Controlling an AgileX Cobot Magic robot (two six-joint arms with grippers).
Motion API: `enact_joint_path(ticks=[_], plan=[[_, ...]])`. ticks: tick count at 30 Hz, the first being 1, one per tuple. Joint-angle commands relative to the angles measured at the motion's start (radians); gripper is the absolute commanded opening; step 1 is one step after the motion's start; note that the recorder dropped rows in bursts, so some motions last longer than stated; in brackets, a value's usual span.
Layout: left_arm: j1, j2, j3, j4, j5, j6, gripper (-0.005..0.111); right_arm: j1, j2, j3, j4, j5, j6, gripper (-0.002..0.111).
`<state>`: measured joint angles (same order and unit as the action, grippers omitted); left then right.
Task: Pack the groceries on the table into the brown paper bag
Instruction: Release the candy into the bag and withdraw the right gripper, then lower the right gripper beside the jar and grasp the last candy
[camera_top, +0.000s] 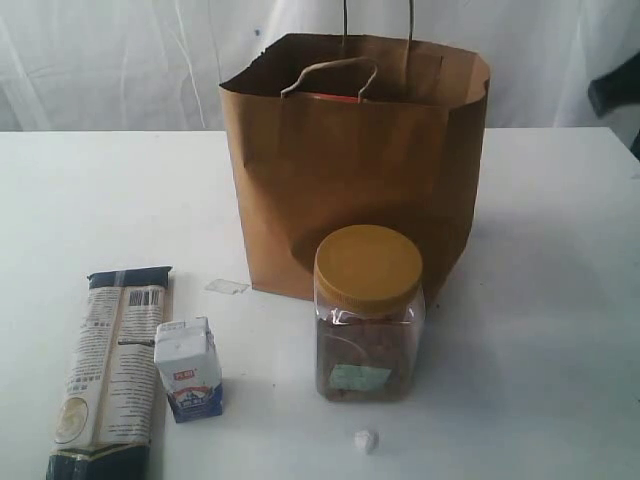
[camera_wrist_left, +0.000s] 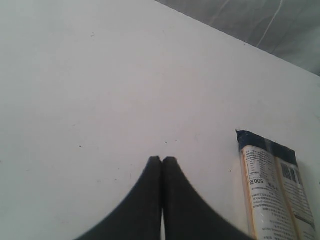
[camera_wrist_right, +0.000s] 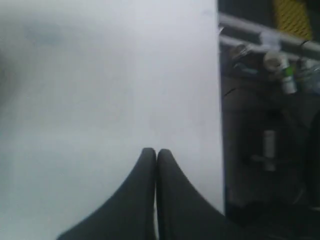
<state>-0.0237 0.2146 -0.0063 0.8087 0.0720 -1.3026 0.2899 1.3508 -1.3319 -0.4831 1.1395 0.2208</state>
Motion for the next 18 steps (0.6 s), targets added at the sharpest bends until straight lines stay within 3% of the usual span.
enact_joint_path(ticks=[1,5,8,10,13,15,18], plan=[[0.001,-0.005,0.006,0.013,-0.001,0.0,0.0,-0.007,-0.036,0.078,0.315,0.068,-0.17,0.0],[0.001,-0.005,0.006,0.013,-0.001,0.0,0.0,0.012,-0.066,0.174,0.526,0.023,-0.29,0.0],[0.001,-0.005,0.006,0.013,-0.001,0.0,0.0,0.073,-0.082,0.238,0.531,-0.007,-0.303,0.0],[0.001,-0.005,0.006,0.013,-0.001,0.0,0.0,0.177,-0.084,0.294,0.531,-0.051,-0.314,0.0],[0.001,-0.005,0.006,0.013,-0.001,0.0,0.0,0.423,-0.069,0.379,0.463,-0.116,-0.309,0.0],[0.001,-0.005,0.006,0.013,-0.001,0.0,0.0,0.515,-0.052,0.434,0.418,-0.175,-0.244,0.0],[0.001,-0.005,0.006,0.013,-0.001,0.0,0.0,0.559,-0.007,0.536,0.47,-0.406,-0.182,0.0]])
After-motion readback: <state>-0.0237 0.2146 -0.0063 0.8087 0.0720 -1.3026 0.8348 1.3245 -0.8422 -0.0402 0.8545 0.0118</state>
